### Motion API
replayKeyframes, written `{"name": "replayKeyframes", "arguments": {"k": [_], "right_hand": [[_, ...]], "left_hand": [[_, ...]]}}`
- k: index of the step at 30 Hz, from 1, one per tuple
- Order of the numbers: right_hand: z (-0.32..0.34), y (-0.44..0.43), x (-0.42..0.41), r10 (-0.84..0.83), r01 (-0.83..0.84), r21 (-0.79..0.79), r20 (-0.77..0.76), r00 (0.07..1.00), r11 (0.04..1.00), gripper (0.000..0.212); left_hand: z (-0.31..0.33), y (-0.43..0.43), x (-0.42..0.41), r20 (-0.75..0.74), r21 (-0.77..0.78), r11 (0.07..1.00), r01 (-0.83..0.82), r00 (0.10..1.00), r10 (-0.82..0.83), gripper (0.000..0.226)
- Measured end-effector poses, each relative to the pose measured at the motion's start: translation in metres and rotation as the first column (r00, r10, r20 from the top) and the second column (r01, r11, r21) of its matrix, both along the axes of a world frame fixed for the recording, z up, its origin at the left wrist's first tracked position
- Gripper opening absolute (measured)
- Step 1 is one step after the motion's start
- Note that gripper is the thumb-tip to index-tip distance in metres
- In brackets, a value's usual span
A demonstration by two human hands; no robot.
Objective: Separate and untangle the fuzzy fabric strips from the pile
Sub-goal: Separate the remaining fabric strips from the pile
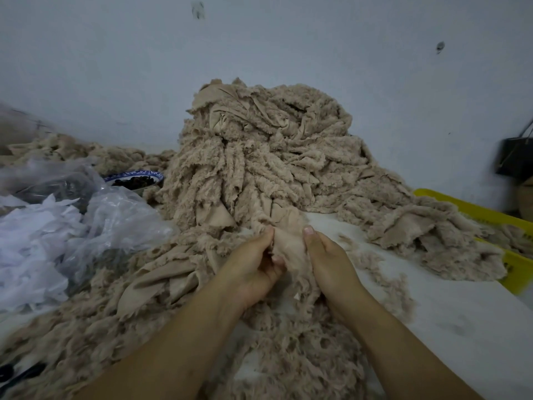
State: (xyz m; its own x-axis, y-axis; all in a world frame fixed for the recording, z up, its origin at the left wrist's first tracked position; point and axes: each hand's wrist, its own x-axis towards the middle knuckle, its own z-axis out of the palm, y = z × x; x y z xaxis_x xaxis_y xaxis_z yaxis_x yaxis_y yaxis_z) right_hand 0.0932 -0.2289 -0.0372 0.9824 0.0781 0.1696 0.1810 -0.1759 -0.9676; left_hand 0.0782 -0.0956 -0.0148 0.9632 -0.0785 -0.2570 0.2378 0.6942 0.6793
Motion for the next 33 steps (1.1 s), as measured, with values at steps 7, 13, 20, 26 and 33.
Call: {"name": "replayKeyframes", "arguments": {"k": [7,13,20,26,33], "right_hand": [[0.006,-0.007,-0.001,-0.044,0.045,-0.016,0.056,0.997,0.999,0.057],[0.006,-0.007,-0.005,0.016,0.018,-0.180,0.186,0.983,0.984,0.046],[-0.005,-0.001,-0.010,0.206,-0.111,-0.422,0.187,0.961,0.900,0.038],[-0.009,0.002,-0.010,0.260,-0.163,-0.503,0.128,0.957,0.849,0.035],[-0.007,0.000,-0.007,0.145,-0.154,-0.147,-0.073,0.987,0.977,0.050]], "left_hand": [[0.001,0.004,0.000,0.055,0.023,0.999,0.044,0.997,-0.046,0.037],[-0.002,0.013,0.005,0.089,0.177,0.974,-0.144,0.988,0.130,0.018],[-0.002,0.024,0.008,-0.018,-0.260,0.962,-0.084,0.996,0.082,0.019],[-0.007,0.013,0.013,0.009,-0.086,0.990,-0.108,0.994,0.109,0.030],[-0.003,-0.003,0.001,0.176,0.156,0.982,-0.106,0.981,0.078,0.028]]}}
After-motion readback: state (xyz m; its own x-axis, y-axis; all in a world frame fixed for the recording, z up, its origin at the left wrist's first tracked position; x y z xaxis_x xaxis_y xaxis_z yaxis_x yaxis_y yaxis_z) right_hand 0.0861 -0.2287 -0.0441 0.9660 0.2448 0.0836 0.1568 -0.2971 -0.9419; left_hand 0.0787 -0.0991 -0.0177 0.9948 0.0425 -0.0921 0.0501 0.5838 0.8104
